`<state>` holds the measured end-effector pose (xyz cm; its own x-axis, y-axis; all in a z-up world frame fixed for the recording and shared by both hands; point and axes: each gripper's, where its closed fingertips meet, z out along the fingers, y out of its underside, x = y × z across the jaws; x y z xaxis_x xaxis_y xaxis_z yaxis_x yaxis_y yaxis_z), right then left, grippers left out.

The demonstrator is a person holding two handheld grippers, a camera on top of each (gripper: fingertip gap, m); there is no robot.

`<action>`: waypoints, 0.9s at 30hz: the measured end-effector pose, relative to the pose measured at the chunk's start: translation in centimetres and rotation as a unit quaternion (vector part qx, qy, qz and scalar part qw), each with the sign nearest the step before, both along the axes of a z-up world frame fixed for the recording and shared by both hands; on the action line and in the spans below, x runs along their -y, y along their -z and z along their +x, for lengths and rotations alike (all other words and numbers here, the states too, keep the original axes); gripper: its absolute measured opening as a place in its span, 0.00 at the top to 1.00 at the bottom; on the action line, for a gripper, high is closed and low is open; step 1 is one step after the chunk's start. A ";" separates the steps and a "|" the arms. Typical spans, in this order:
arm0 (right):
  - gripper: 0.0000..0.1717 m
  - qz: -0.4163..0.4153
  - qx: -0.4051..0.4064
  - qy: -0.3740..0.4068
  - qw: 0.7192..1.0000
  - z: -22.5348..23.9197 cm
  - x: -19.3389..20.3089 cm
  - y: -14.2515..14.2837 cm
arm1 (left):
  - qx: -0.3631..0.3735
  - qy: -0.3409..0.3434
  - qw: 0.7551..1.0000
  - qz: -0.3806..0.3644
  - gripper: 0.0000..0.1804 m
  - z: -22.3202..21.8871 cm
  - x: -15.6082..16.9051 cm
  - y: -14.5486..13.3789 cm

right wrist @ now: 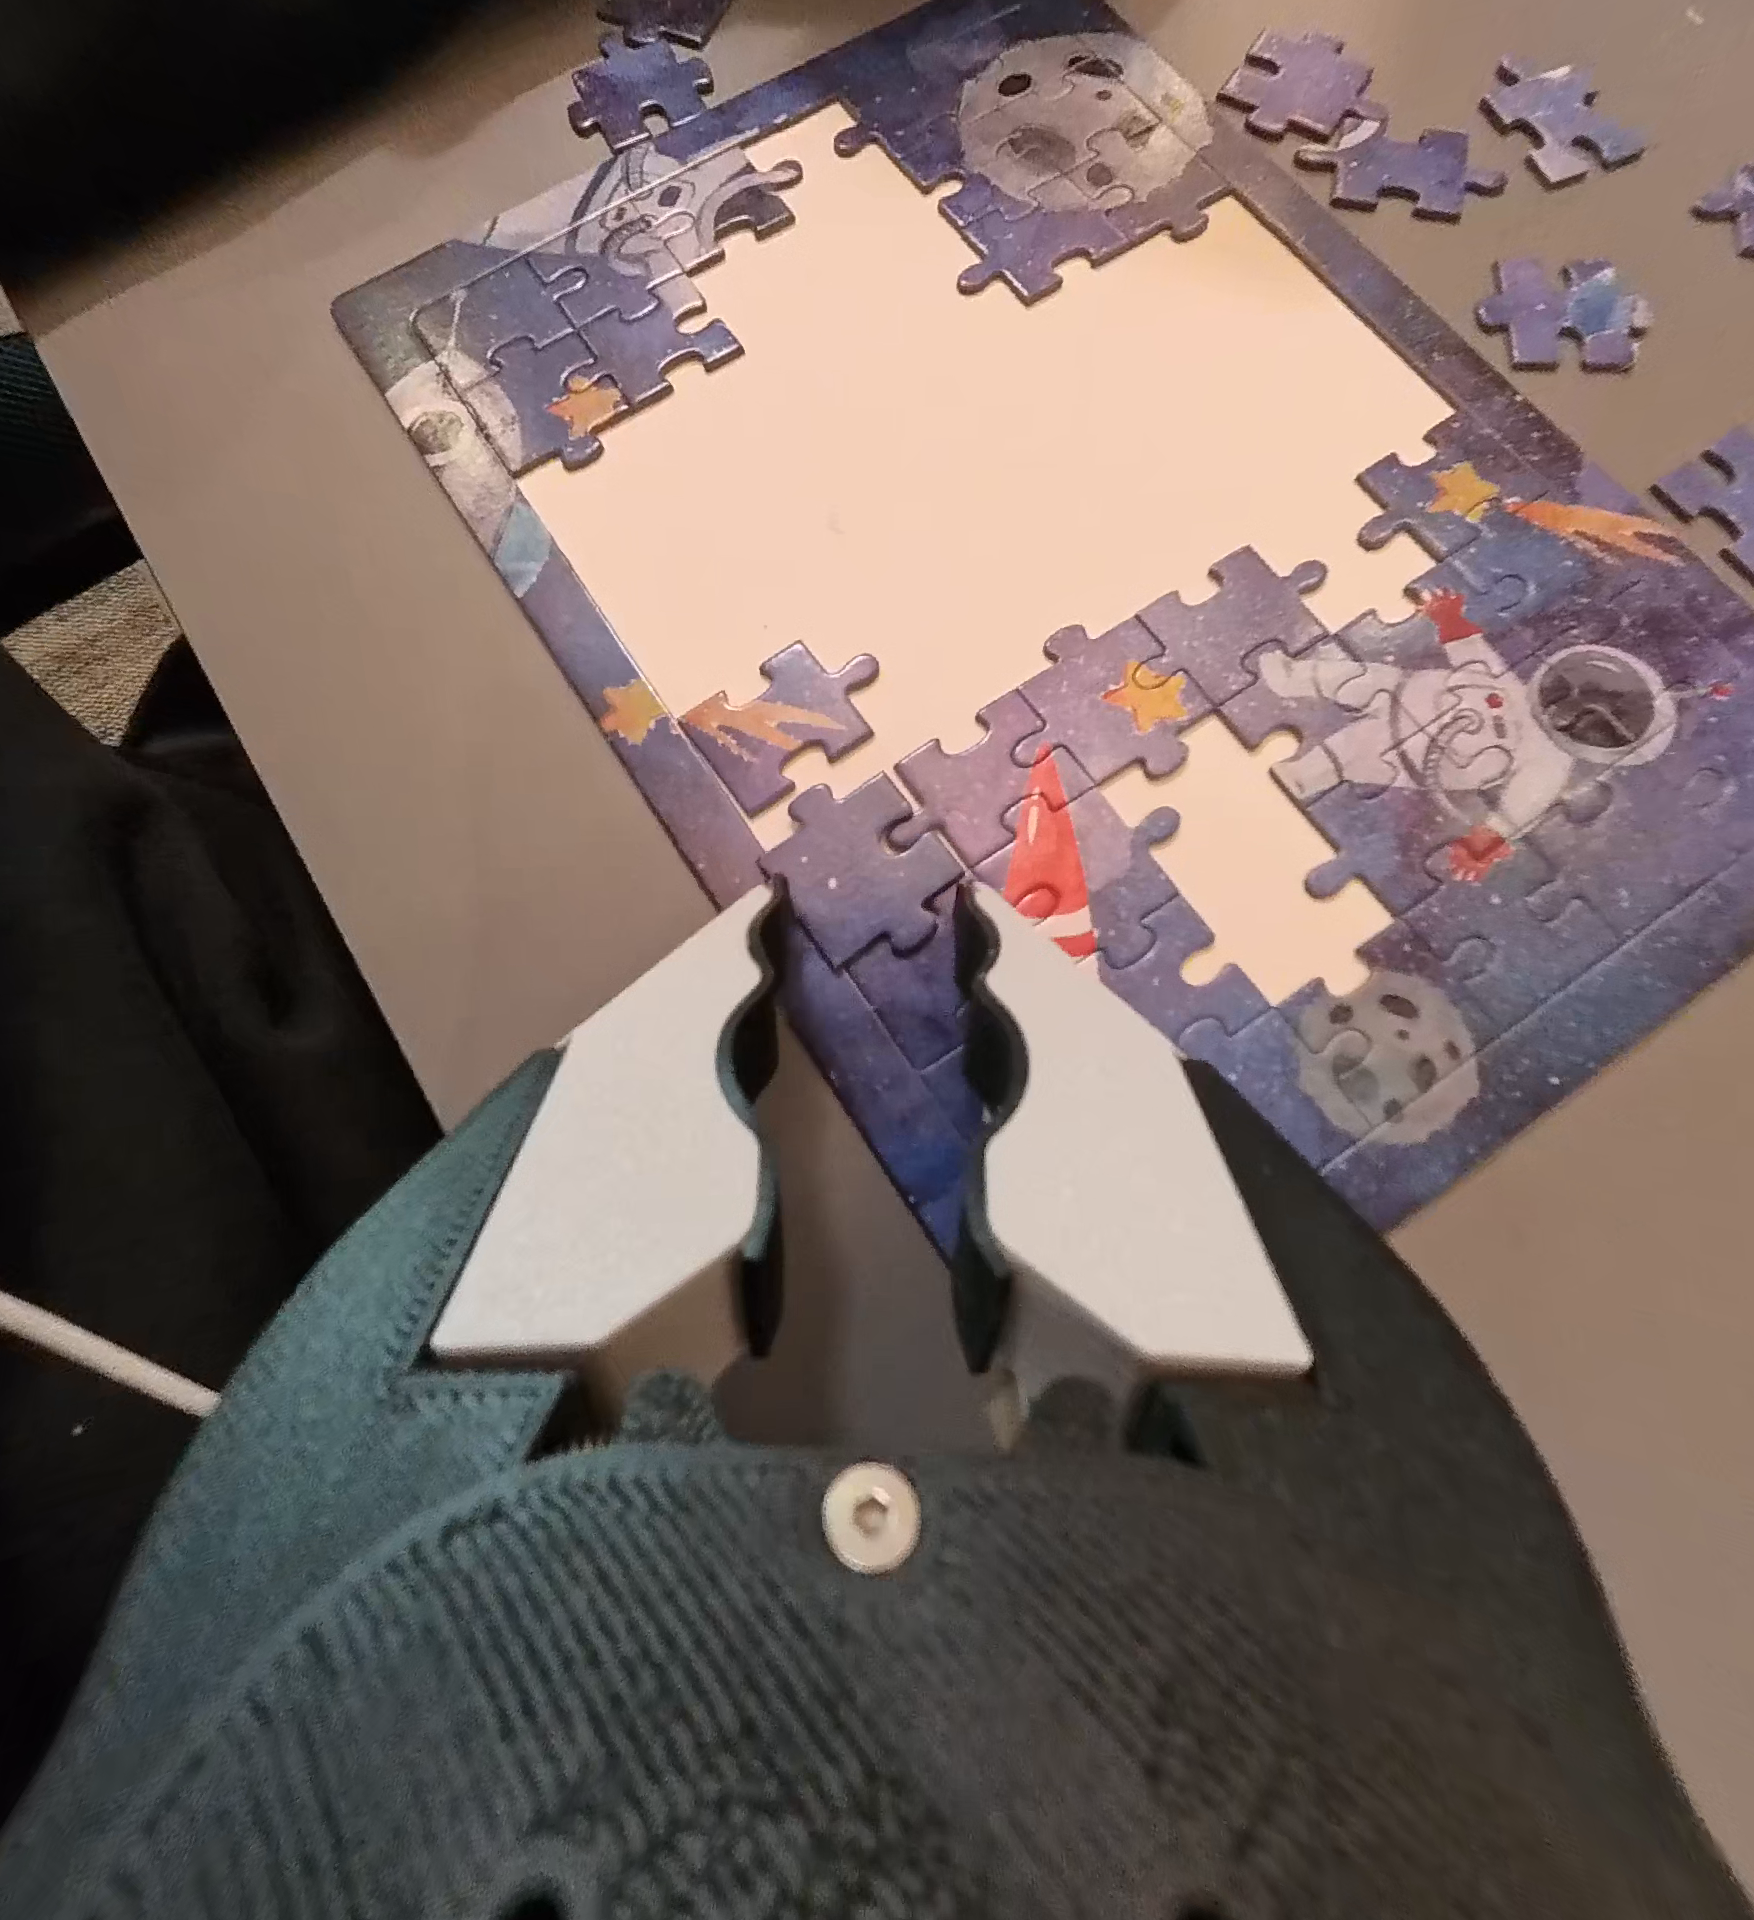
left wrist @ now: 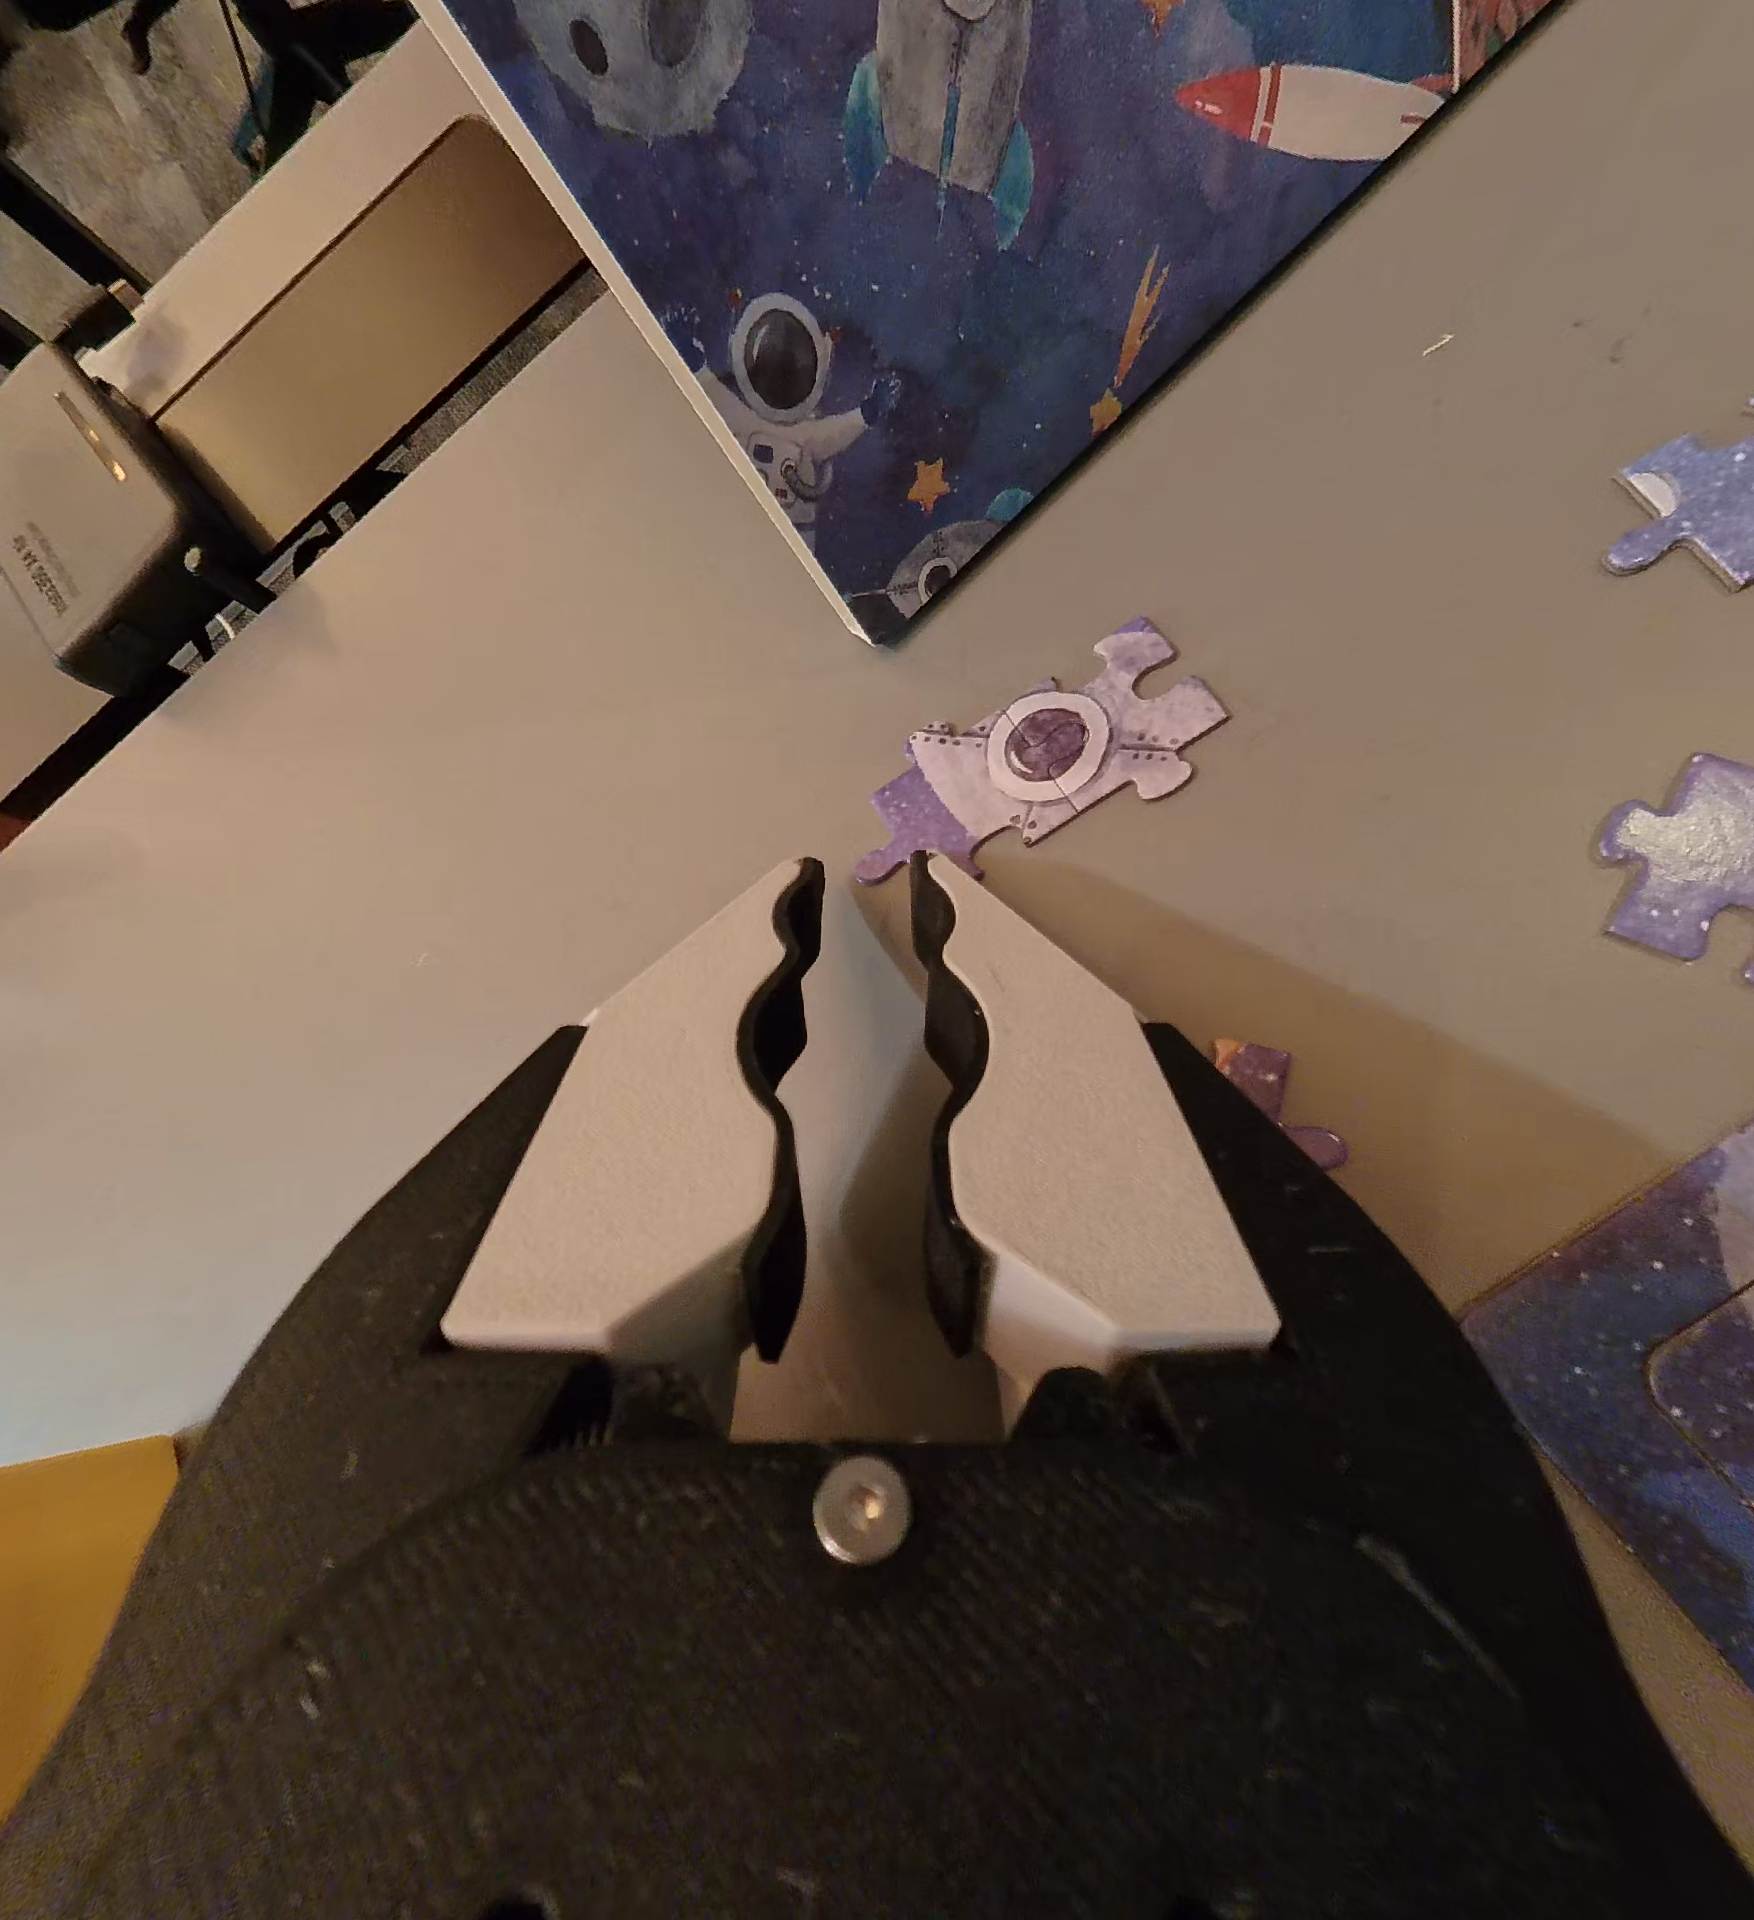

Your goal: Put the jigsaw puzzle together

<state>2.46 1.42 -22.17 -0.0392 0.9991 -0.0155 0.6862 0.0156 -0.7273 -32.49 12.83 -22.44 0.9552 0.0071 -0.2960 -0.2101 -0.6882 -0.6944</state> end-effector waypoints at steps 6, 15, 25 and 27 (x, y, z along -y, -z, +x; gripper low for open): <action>0.83 0.006 -0.003 -0.002 1.000 -0.2 -0.1 0.0 | 0.000 0.000 1.000 0.000 0.90 0.0 0.0 0.0; 0.83 0.009 -0.003 -0.011 1.000 -0.6 0.1 0.1 | 0.000 0.000 1.000 0.000 0.90 0.0 0.0 0.0; 0.82 0.009 -0.023 -0.031 0.999 -1.2 0.5 -0.7 | -0.001 0.001 1.000 0.000 0.90 0.0 0.0 0.0; 0.80 -0.007 -0.022 -0.038 0.999 -1.4 0.8 -0.6 | -0.001 0.000 1.000 0.000 0.90 0.0 0.0 0.0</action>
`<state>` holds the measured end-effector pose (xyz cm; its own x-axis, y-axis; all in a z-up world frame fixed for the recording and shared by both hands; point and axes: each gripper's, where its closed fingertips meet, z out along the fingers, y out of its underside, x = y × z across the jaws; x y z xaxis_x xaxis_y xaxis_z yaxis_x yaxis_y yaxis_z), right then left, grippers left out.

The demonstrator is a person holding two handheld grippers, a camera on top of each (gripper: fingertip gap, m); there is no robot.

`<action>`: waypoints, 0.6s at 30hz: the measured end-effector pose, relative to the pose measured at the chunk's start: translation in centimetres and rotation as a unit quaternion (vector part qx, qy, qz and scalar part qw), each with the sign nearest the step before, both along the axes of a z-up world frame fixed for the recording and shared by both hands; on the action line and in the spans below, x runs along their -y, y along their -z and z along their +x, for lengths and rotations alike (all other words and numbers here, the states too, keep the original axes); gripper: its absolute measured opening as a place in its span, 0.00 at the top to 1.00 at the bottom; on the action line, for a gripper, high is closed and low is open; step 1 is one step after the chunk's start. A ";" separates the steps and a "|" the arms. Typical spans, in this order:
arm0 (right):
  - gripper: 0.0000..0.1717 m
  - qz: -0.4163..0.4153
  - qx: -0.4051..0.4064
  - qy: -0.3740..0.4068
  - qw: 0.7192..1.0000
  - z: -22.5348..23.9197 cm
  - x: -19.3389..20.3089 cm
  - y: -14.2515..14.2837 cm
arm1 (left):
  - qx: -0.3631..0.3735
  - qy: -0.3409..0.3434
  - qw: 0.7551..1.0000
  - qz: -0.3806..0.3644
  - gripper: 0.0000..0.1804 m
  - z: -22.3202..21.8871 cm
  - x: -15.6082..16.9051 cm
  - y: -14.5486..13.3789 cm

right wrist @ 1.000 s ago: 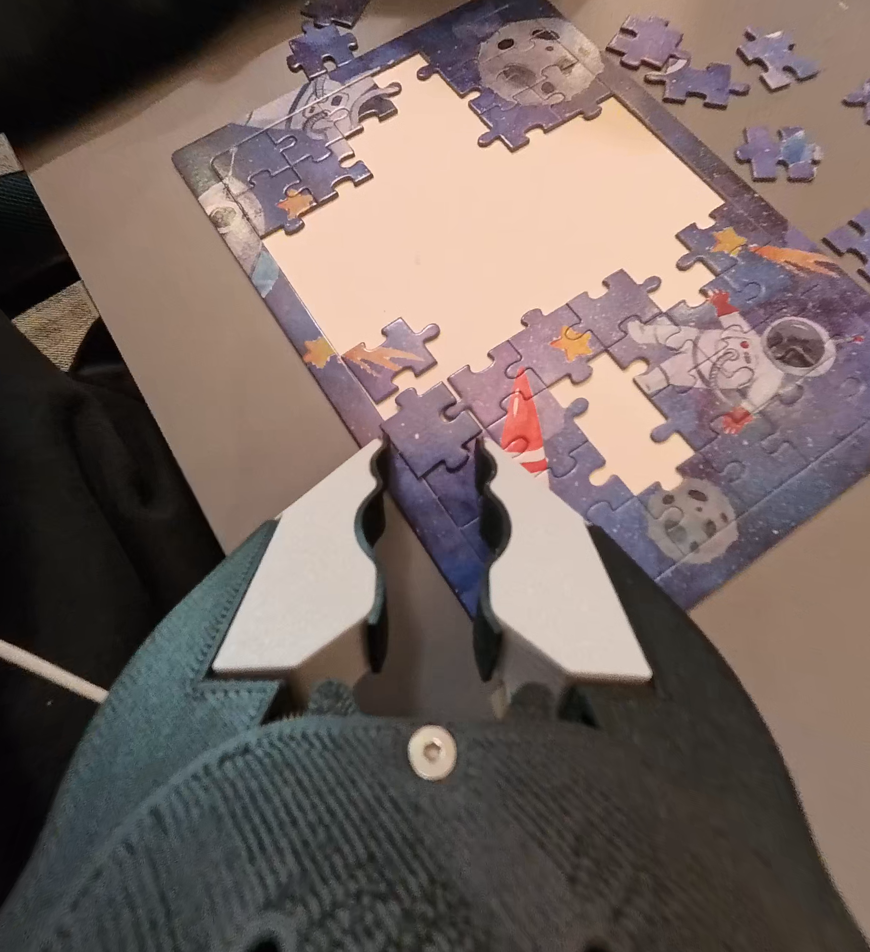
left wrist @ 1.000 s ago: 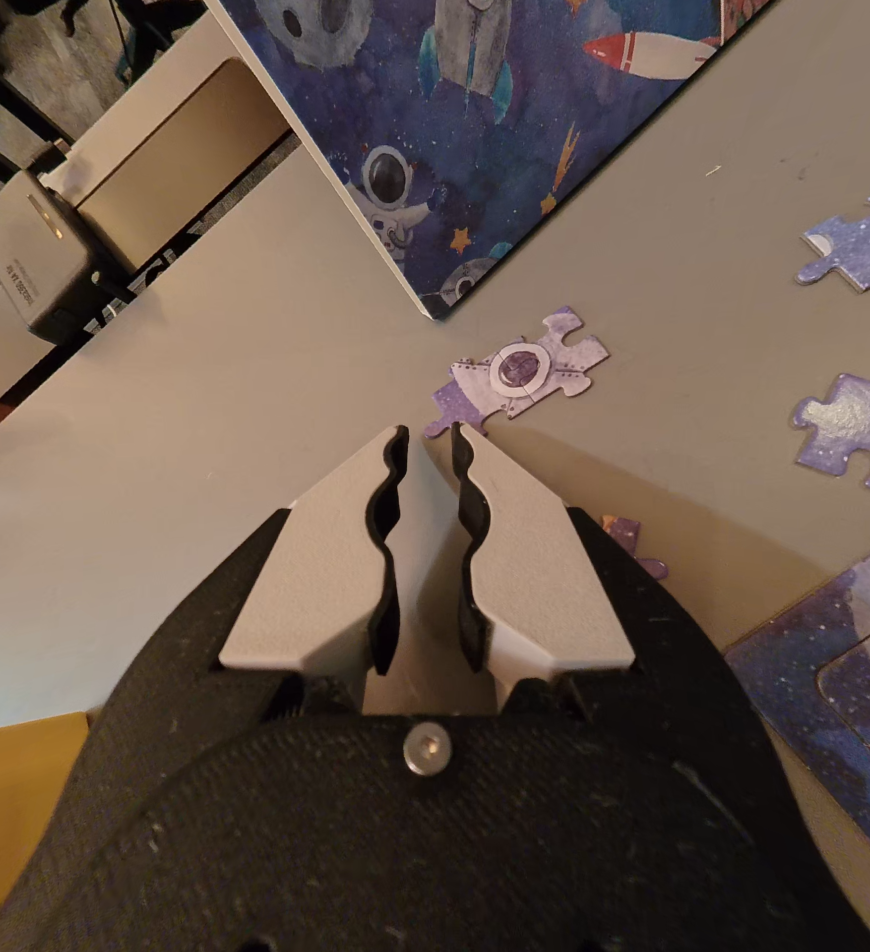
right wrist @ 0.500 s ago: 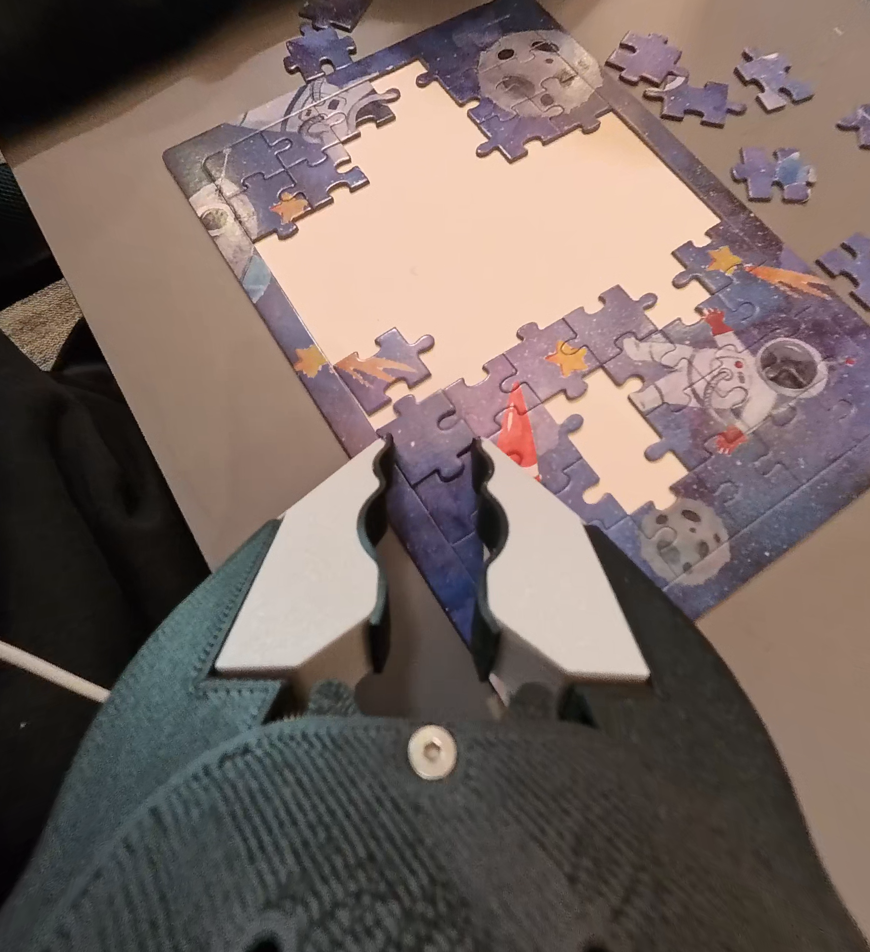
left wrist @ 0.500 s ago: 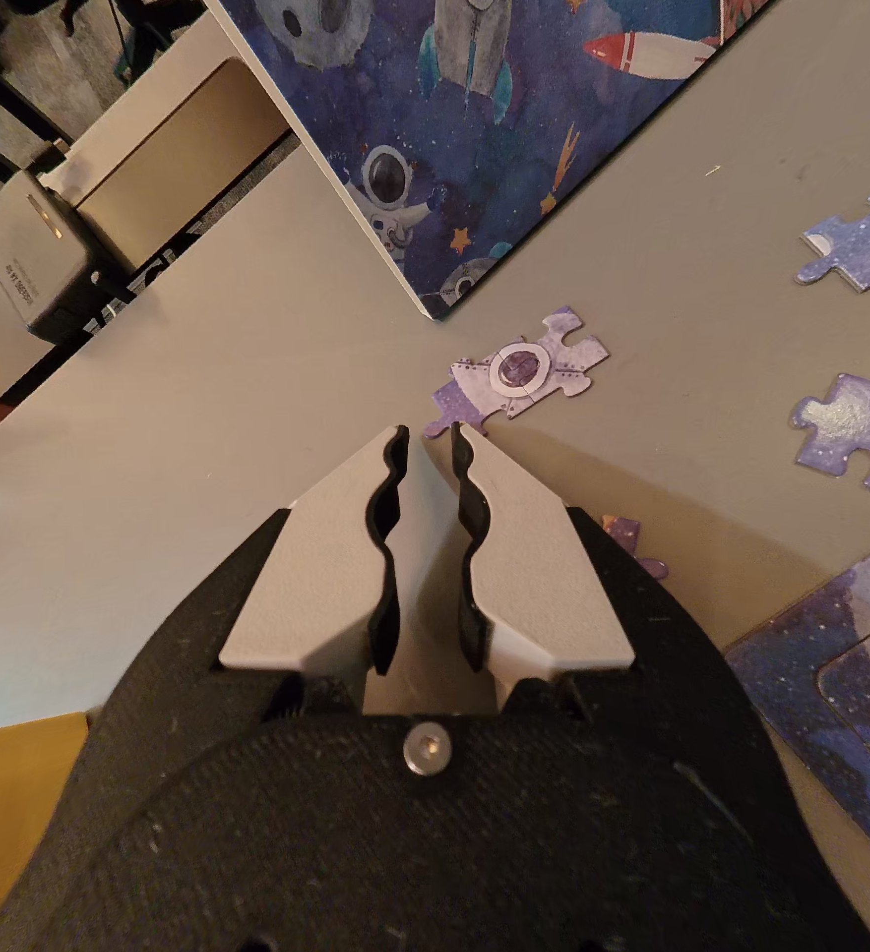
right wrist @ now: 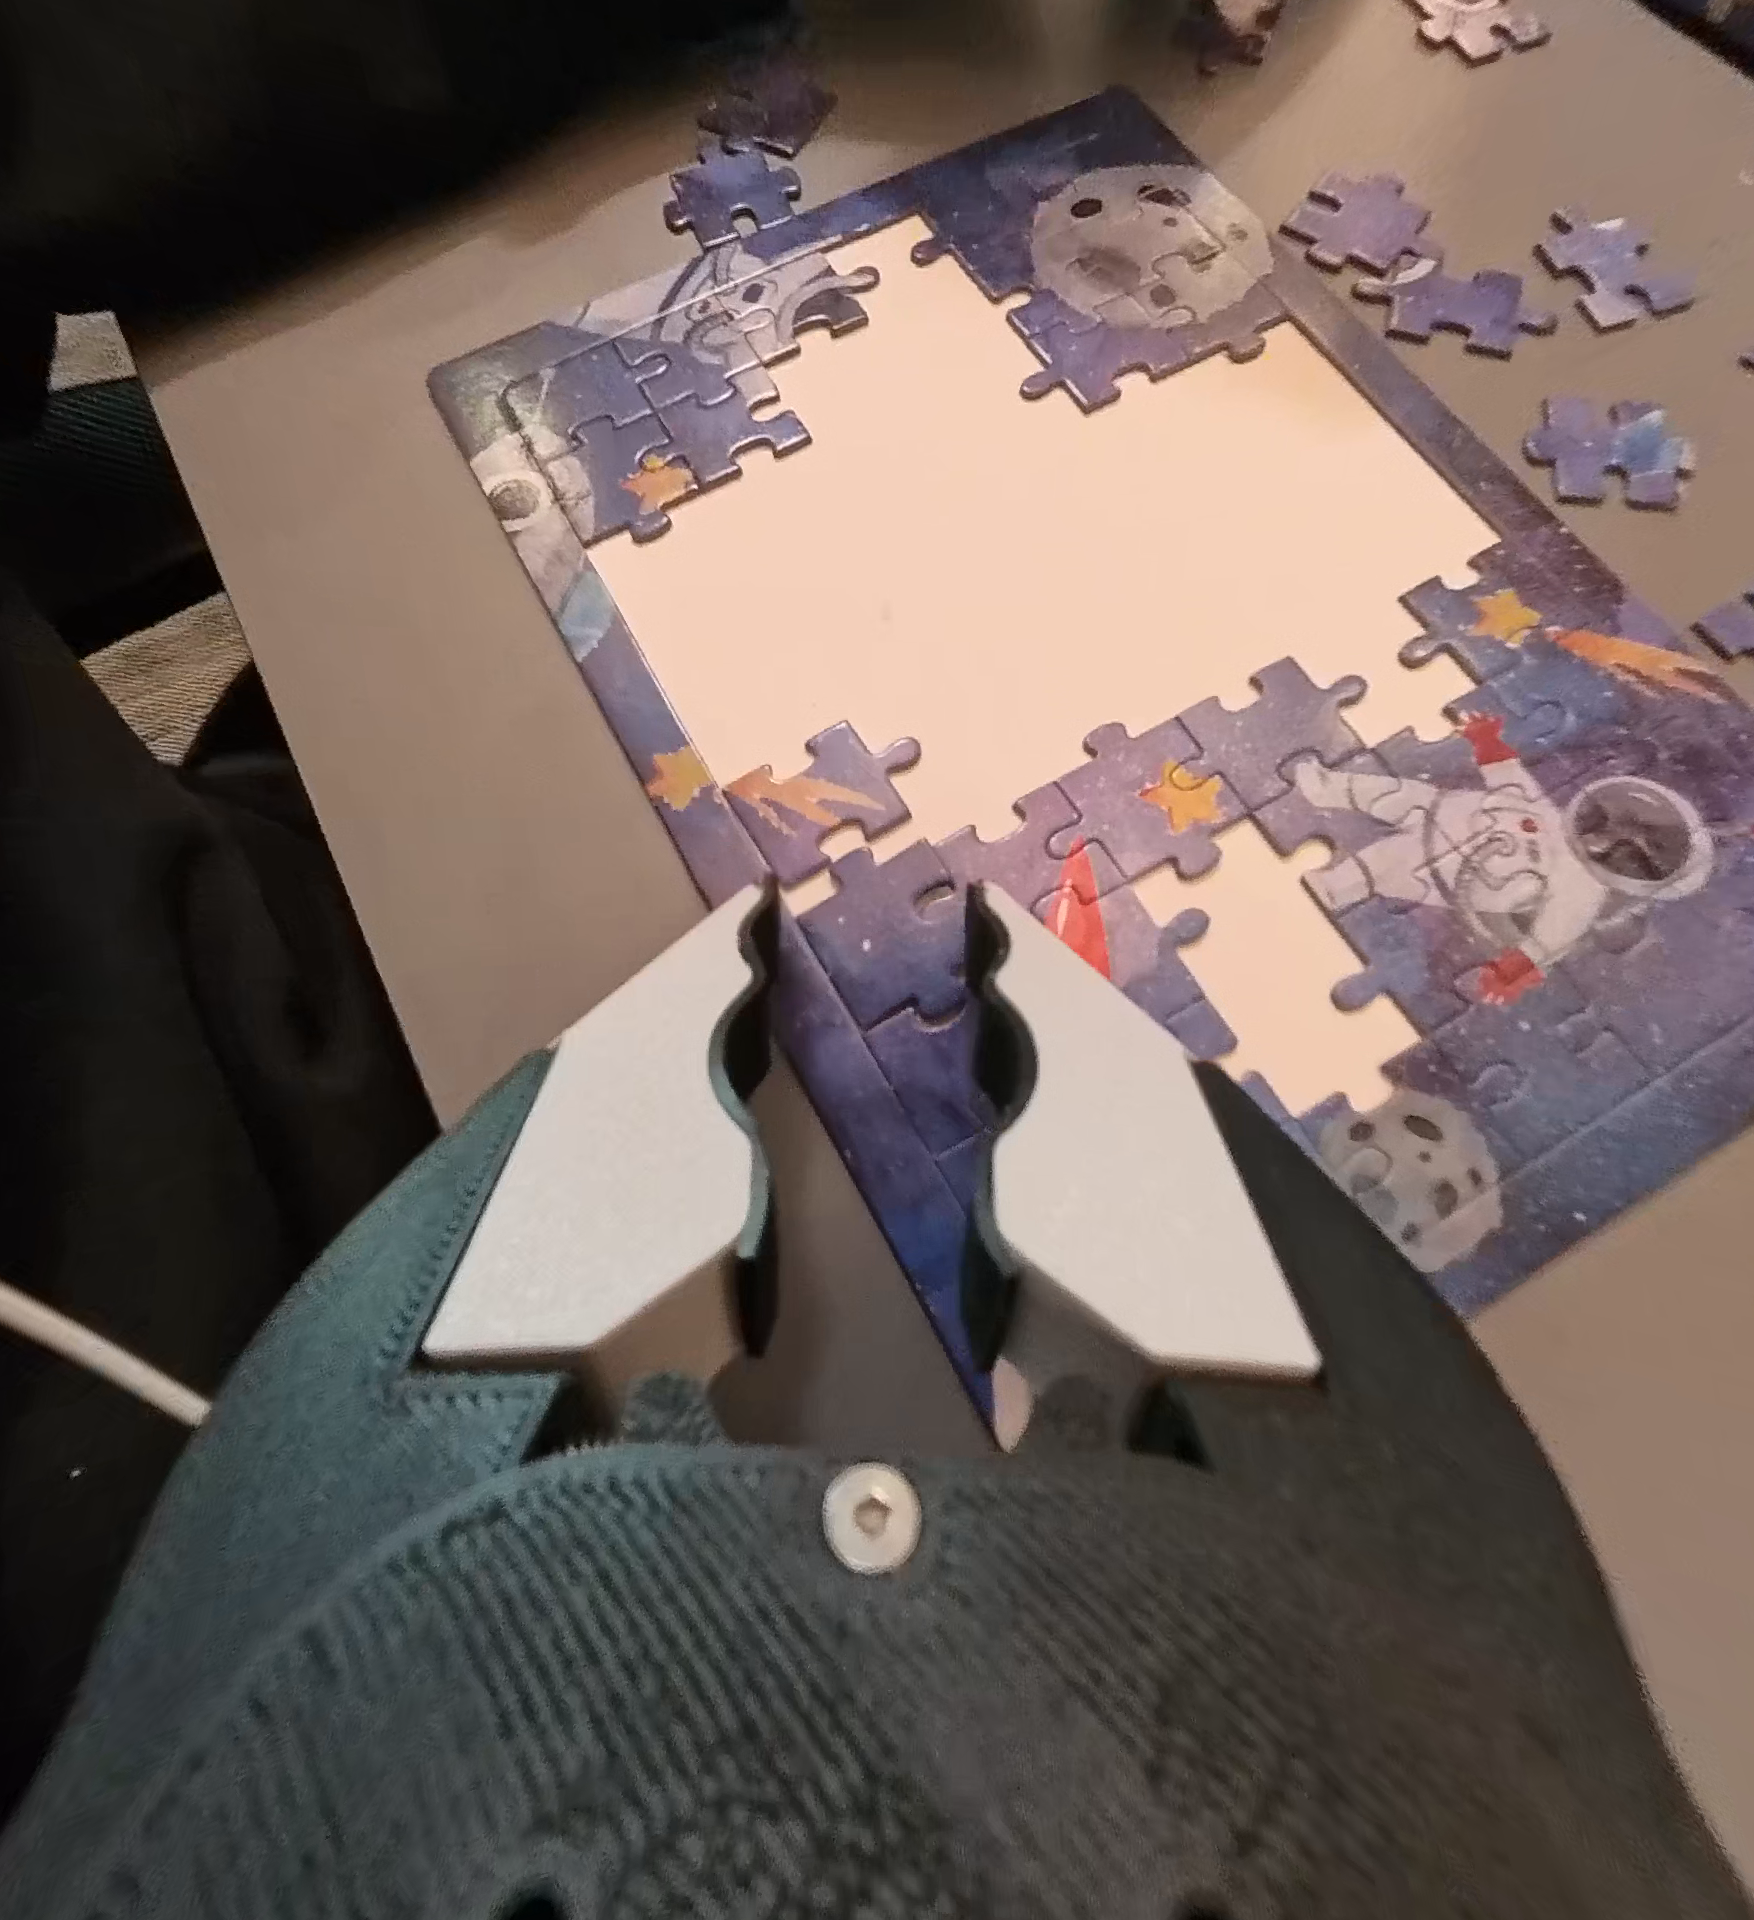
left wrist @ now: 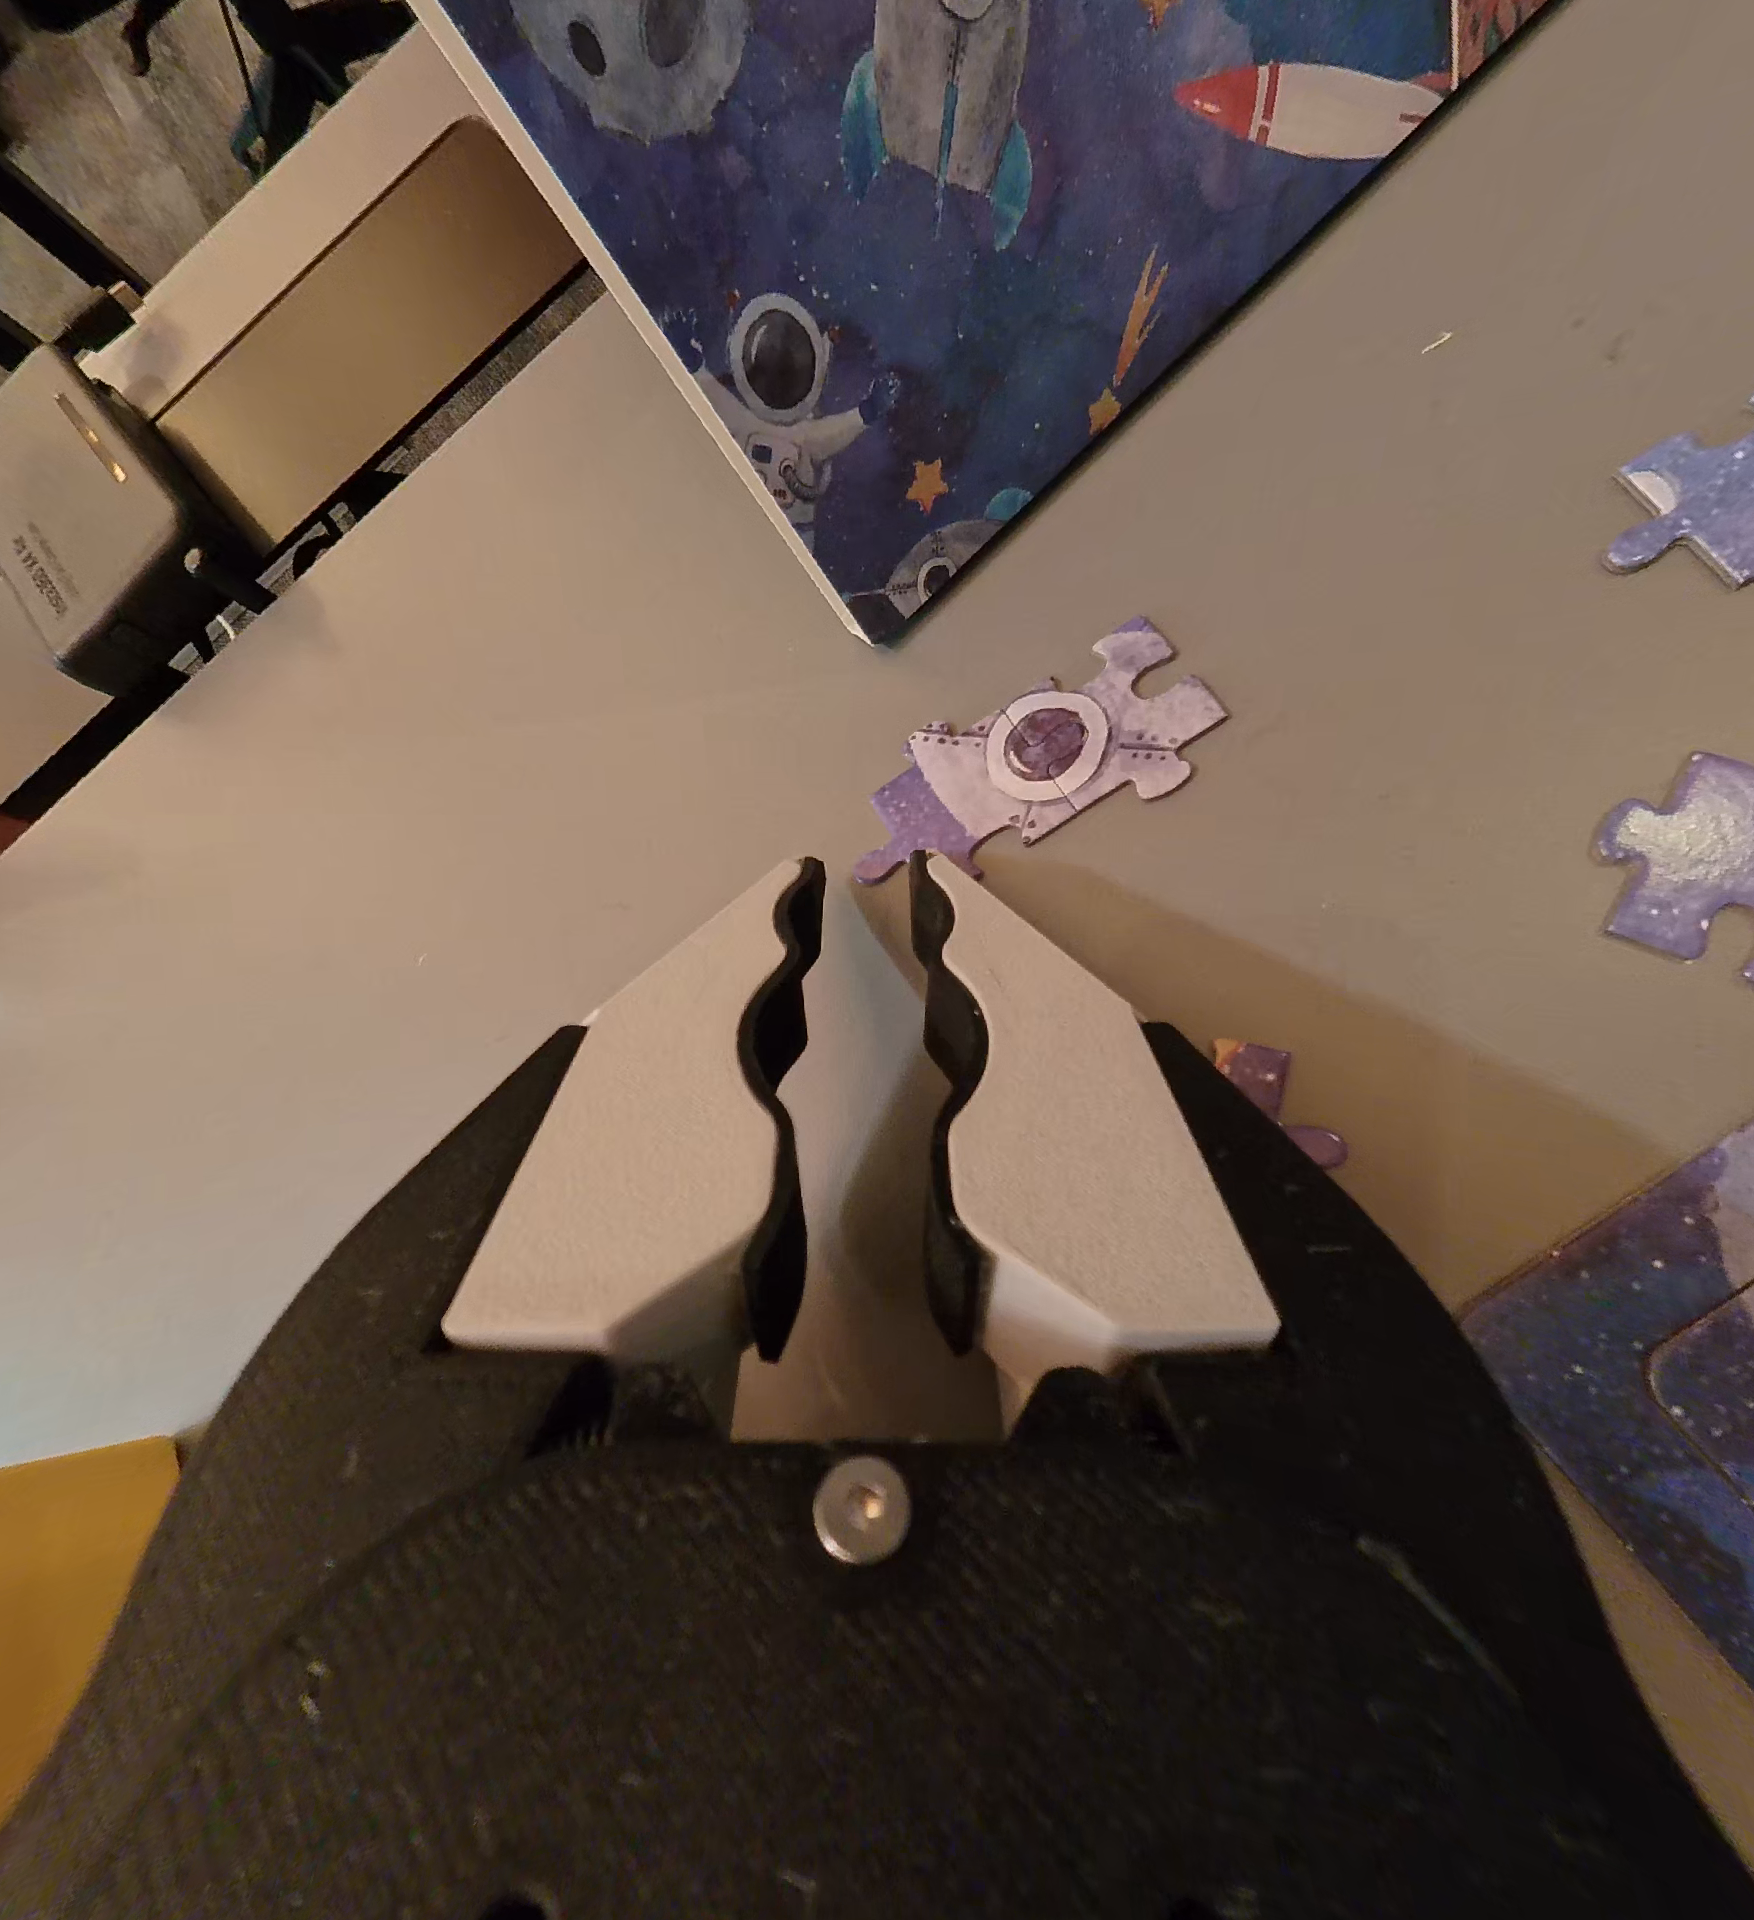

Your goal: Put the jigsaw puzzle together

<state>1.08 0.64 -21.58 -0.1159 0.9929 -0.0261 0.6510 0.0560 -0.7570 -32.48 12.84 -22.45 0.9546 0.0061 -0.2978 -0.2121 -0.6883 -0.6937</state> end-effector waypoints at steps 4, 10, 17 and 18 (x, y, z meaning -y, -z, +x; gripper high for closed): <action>0.78 -0.012 0.014 -0.007 1.000 0.1 0.1 0.5 | 0.000 0.000 1.000 0.000 0.90 0.0 0.0 0.0; 0.78 0.003 0.017 -0.006 1.000 0.4 -0.2 0.6 | 0.000 0.000 1.000 0.000 0.90 0.0 0.0 0.0; 0.79 0.006 0.007 -0.015 1.000 0.3 -0.1 0.2 | 0.000 0.000 1.000 0.000 0.90 0.0 0.0 0.0; 0.79 0.004 0.008 -0.016 1.000 0.4 0.0 0.2 | 0.000 0.000 1.000 0.000 0.90 0.0 0.0 0.0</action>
